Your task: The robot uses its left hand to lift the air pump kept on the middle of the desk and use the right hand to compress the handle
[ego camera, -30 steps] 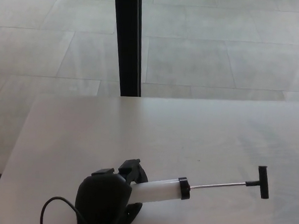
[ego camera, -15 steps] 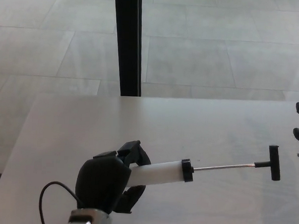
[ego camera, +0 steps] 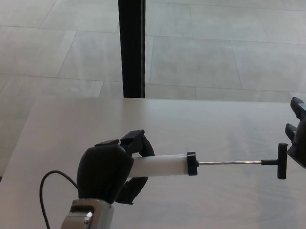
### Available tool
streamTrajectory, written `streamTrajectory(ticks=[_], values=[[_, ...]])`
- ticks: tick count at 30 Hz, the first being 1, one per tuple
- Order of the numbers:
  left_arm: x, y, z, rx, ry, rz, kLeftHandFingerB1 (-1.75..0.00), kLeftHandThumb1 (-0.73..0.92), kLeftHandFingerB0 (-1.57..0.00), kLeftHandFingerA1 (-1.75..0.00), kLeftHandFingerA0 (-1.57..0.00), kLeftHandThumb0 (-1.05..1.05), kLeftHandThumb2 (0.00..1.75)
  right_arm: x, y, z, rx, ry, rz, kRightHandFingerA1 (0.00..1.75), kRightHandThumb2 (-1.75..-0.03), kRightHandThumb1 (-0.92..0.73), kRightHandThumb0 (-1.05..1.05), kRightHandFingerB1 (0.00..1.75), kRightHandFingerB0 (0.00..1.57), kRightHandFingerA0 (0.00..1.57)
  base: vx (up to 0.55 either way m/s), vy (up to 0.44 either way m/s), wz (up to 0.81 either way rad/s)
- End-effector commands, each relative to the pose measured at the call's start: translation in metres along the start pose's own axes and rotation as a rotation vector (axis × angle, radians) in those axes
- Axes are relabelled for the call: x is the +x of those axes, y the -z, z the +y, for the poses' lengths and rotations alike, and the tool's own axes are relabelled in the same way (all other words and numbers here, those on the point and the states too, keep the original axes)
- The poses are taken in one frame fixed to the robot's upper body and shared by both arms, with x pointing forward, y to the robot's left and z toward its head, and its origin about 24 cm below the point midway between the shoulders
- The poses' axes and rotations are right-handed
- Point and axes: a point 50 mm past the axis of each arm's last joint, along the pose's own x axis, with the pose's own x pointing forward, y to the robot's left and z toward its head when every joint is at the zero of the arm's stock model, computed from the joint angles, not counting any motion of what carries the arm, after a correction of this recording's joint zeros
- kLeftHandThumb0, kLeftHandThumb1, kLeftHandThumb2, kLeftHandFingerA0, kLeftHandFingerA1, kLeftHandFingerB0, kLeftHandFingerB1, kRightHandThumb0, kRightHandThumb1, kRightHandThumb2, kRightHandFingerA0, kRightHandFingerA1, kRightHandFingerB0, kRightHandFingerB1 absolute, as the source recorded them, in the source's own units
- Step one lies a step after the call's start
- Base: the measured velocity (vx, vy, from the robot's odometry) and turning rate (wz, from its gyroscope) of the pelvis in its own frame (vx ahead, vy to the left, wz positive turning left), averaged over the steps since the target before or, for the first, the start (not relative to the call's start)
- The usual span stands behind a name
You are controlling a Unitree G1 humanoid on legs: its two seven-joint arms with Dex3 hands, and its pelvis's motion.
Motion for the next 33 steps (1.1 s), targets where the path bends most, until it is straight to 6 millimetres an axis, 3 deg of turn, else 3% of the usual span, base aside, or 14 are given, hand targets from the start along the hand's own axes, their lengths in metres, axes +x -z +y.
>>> streamTrajectory(ticks=[1, 11, 12, 14, 15, 16, 17, 18, 21, 22, 28, 29, 32, 33], values=[[-0.002, 0.004, 0.001, 0.015, -0.008, 0.002, -1.54, 0.45, -0.87, -1.75, -0.93, -0.04, 1.32, 0.003, 0.003, 0.007, 0.043, -0.033, 0.008, 0.16, -1.29, -0.92, -1.02, 0.02, 0.00, 0.00, 0.00, 0.000, 0.00], [0.000, 0.006, 0.000, 0.006, -0.026, 0.001, -1.51, 0.42, -0.89, -1.75, -0.95, -0.03, 1.38, 0.006, 0.002, 0.023, 0.094, -0.039, 0.045, 0.14, -1.30, -0.92, -1.05, 0.00, 0.00, 0.00, 0.00, 0.000, 0.00], [0.001, 0.005, 0.001, -0.003, -0.033, 0.003, -1.51, 0.42, -0.89, -1.75, -0.94, -0.04, 1.40, 0.006, 0.004, 0.026, 0.135, -0.044, 0.050, 0.00, -0.90, -0.92, -0.94, 0.00, 0.00, 0.00, 0.00, 0.000, 0.00], [0.003, 0.003, 0.002, -0.003, -0.032, 0.009, -1.47, 0.44, -0.85, -1.75, -0.95, -0.04, 1.44, 0.006, 0.006, 0.030, 0.194, -0.042, 0.052, 0.00, -0.88, -0.92, -0.96, 0.00, 0.00, 0.00, 0.00, 0.000, 0.00], [0.004, 0.003, 0.002, -0.008, -0.036, 0.007, -1.58, 0.43, -0.83, -1.75, -0.94, -0.06, 1.39, 0.006, 0.007, 0.032, 0.195, -0.042, 0.042, 0.00, -0.93, -0.92, -0.97, 0.00, 0.00, 0.00, 0.00, 0.000, 0.00], [0.004, 0.002, 0.002, -0.009, -0.029, 0.011, -1.61, 0.44, -0.81, -1.75, -0.94, -0.06, 1.38, 0.005, 0.007, 0.033, 0.205, -0.043, 0.047, 0.17, -1.27, -0.85, -1.04, 0.01, 0.00, 0.00, 0.00, 0.000, 0.00], [0.005, 0.001, 0.002, -0.023, -0.029, 0.017, -1.63, 0.45, -0.81, -1.75, -0.93, -0.06, 1.37, 0.005, 0.008, 0.035, 0.215, -0.047, 0.058, 0.00, -0.90, -0.92, -1.01, 0.00, 0.00, 0.00, 0.00, 0.000, 0.00], [0.005, 0.001, 0.002, -0.011, -0.030, 0.014, -1.52, 0.44, -0.88, -1.75, -0.93, -0.07, 1.38, 0.006, 0.007, 0.037, 0.212, -0.051, 0.051, 0.00, -0.91, -0.92, -0.97, 0.00, 0.00, 0.00, 0.00, 0.000, 0.00], [0.005, 0.000, 0.001, -0.016, -0.031, 0.010, -1.53, 0.44, -0.88, -1.75, -0.93, -0.07, 1.37, 0.005, 0.007, 0.039, 0.213, -0.047, 0.040, 0.00, -0.90, -0.92, -0.94, 0.00, 0.00, 0.00, 0.00, 0.000, 0.00], [0.005, -0.001, 0.002, -0.010, -0.046, -0.004, -1.47, 0.41, -0.90, -1.75, -0.95, -0.05, 1.41, 0.005, 0.007, 0.041, 0.210, -0.044, 0.026, 0.20, -1.30, -0.90, -1.02, 0.03, 0.00, 0.00, 0.00, 0.000, 0.00], [0.008, -0.005, 0.001, -0.012, -0.053, -0.002, -1.45, 0.40, -0.90, -1.75, -0.94, -0.06, 1.43, 0.002, 0.010, 0.046, 0.241, -0.036, 0.029, 0.17, -1.32, -0.92, -1.03, 0.02, 0.00, 0.00, 0.00, 0.000, 0.00], [0.008, -0.005, 0.001, -0.014, -0.054, -0.005, -1.47, 0.42, -0.89, -1.75, -0.97, -0.06, 1.48, 0.003, 0.010, 0.045, 0.242, -0.035, 0.032, 0.00, -0.89, -0.92, -0.96, 0.00, 0.00, 0.00, 0.00, 0.000, 0.00], [0.007, -0.002, 0.001, -0.034, -0.053, -0.005, -1.47, 0.45, -0.89, -1.75, -0.99, -0.07, 1.44, 0.004, 0.008, 0.039, 0.237, -0.015, 0.034, 0.00, -0.88, -0.92, -0.97, 0.00, 0.00, 0.00, 0.00, 0.000, 0.00], [0.006, -0.002, 0.001, -0.029, -0.051, -0.001, -1.48, 0.45, -0.89, -1.75, -0.99, -0.07, 1.44, 0.004, 0.007, 0.037, 0.246, -0.007, 0.025, 0.16, -1.30, -0.91, -1.04, 0.00, 0.00, 0.00, 0.00, 0.000, 0.00]])
